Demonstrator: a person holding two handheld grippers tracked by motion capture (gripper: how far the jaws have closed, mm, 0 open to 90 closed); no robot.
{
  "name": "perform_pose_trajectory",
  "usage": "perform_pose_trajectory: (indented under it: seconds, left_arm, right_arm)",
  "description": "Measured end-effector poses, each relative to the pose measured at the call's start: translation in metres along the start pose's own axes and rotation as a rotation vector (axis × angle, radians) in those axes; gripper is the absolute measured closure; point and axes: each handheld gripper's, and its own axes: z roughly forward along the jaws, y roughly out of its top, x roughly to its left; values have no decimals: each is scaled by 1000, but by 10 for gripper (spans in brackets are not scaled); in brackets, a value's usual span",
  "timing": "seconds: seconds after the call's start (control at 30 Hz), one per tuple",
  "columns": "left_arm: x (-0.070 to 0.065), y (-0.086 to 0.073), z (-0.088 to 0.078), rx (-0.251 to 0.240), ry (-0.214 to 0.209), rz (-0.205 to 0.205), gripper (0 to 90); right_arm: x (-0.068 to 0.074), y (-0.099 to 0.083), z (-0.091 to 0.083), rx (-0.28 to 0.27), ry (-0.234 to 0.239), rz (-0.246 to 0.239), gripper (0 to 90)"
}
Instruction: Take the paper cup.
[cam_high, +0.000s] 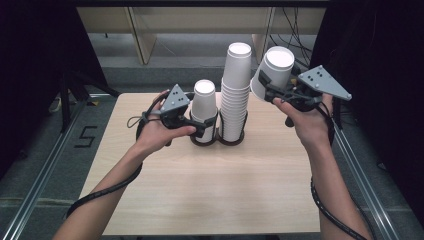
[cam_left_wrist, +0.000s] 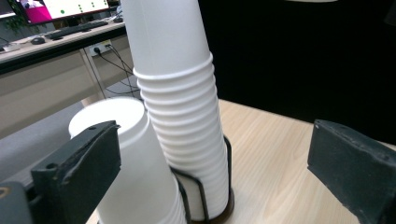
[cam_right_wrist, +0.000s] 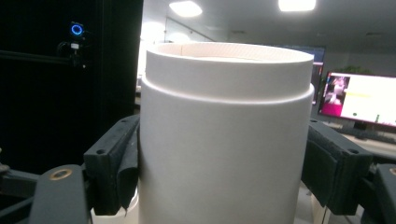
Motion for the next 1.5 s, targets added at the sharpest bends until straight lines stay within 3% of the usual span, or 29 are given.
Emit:
perform_pose_trajectory:
  seconds: [0.13,0.3,0.5,0.63,0.87,0.93,0.97,1.07,1.1,1.13,1.17,1.23,1.5]
  left_arm:
    - [-6,-18,-16,-11,8,-12,28]
    - [-13,-38,-25,-14,16,-26,37]
    - [-18,-58,-30,-9,28,-29,40]
    - [-23,-72,-33,3,30,-31,41]
    - [-35,-99,-31,21,9,-51,41]
    - [-37,-103,-30,24,-2,-57,41]
    - [-38,-105,-30,27,-5,-58,41]
    - [-40,-109,-29,32,0,-53,41]
    - [-40,-110,-29,35,1,-56,41]
    - [-40,-110,-29,35,1,-56,41]
    - [-40,-111,-29,34,1,-56,41]
    - [-39,-112,-28,32,3,-59,42]
    - [-39,-116,-22,50,-3,-54,44]
  right_arm:
    - [0,-17,-8,19,0,29,220]
    - [1,-39,-16,44,-2,52,222]
    - [4,-62,-26,74,-6,83,224]
    - [6,-73,-31,93,-5,75,225]
    - [15,-107,-42,144,-3,83,225]
    - [17,-115,-44,161,0,81,225]
    - [19,-118,-45,174,8,104,225]
    - [21,-125,-47,176,14,87,225]
    - [24,-126,-48,201,21,122,225]
    - [24,-126,-48,201,21,122,225]
    - [24,-128,-48,193,22,92,224]
    - [25,-131,-49,187,28,81,224]
    - [37,-145,-50,244,29,44,224]
